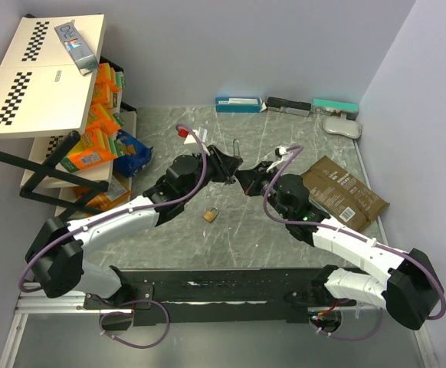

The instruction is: Unlock with the key

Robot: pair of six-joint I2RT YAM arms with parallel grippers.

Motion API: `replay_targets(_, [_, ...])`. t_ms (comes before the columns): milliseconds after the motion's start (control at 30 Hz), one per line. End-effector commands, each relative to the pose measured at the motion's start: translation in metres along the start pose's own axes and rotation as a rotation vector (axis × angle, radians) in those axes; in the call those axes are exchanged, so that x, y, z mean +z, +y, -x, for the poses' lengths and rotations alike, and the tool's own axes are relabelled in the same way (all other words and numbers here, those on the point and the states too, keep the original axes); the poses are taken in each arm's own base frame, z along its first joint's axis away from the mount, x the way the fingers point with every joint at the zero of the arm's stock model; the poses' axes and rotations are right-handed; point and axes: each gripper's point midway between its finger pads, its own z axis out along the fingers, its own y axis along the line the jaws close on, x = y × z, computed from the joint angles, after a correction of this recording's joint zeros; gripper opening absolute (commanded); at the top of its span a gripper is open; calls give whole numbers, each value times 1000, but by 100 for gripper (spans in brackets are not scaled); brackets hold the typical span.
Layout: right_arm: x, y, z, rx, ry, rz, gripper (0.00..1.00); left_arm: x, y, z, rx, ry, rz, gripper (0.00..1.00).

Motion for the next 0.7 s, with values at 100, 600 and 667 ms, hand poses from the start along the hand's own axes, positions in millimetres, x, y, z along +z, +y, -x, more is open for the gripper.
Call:
replay_targets(100, [-13, 23, 144, 52, -517, -11, 0, -30, 25, -113, 63, 421, 45, 1])
replay_targets(600, [-24, 25, 168, 49, -595, -44, 0, -32, 26, -127, 82, 435, 55, 1])
replay_targets(667, [-24, 26, 169, 51, -608, -32, 0, -33, 22, -125, 75, 429, 42, 1])
